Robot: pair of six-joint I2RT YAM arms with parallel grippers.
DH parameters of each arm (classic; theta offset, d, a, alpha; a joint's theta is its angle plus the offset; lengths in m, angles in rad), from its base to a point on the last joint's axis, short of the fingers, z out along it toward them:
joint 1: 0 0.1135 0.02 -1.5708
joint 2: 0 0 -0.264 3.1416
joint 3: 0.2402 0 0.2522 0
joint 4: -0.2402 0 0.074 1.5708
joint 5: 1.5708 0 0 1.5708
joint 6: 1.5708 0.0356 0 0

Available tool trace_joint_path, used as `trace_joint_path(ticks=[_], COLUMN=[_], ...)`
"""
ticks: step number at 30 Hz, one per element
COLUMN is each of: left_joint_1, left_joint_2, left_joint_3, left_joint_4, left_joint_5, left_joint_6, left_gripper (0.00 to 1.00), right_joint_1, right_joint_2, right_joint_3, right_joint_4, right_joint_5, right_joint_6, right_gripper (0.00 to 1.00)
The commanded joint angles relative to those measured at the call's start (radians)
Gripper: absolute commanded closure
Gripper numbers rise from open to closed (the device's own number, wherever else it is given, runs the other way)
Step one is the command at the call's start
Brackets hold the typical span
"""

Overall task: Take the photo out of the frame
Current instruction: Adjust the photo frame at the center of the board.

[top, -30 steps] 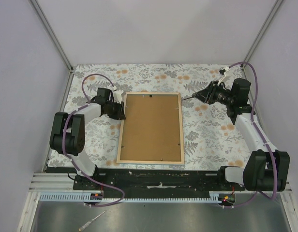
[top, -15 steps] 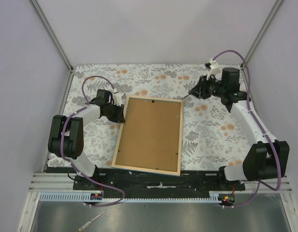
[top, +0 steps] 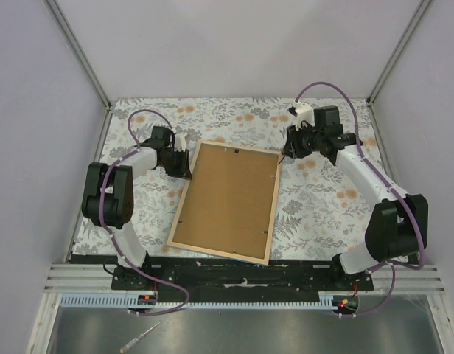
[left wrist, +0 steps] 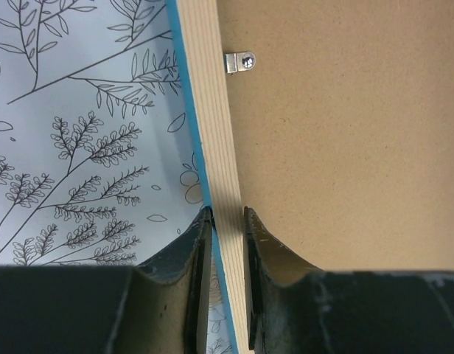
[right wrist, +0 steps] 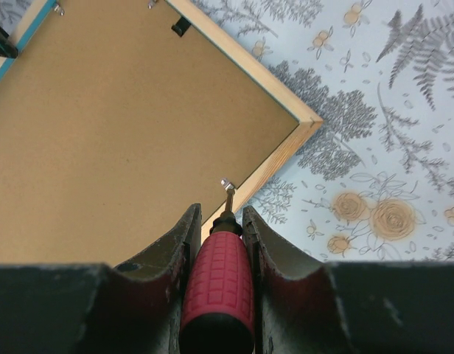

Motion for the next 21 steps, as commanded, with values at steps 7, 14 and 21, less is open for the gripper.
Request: trace_joint_path(ticks=[7,14,21], left_joint_1=[-0.003,-0.003,-0.001], left_joint_2=[0.047,0.053,0.024], left_joint_3=[0.080,0.064,0.038], left_joint_4=[0.069,0.081,0.132], left_joint_5=[-0.051,-0.141,-0.218], left_joint_6=[-0.248,-0.351,-0.415], left_gripper=[0.98,0.98,0.98], right_joint_1=[0.005,0.030,0.077], right_joint_2=[0.103,0.202,0.285], right_joint_3=[0.236,0.358,0.444], right_joint_4=[0.007,0.001,-0.009], right_joint_5=[0.069,0.103,0.149], right_joint_6=[-0.018,-0.003,-0.012], right_gripper=[1.00,1.00,1.00])
